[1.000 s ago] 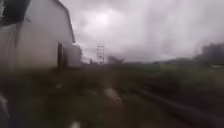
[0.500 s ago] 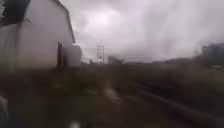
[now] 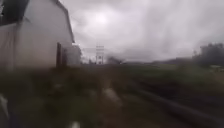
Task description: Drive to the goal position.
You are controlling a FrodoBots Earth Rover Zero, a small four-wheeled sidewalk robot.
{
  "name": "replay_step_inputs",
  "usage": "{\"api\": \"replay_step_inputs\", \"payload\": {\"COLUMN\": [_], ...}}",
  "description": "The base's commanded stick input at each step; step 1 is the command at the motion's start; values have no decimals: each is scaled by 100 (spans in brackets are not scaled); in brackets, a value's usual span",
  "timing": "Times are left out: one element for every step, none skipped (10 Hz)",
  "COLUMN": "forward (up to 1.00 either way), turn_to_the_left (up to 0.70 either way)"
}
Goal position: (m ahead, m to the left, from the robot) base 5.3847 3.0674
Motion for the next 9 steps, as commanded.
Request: {"api": "replay_step_inputs", "payload": {"forward": [0, 0, 0, 0, 66, 70, 70, 70, 70], "turn_to_the_left": [0, 0, 0, 0, 0, 0, 0, 0, 0]}}
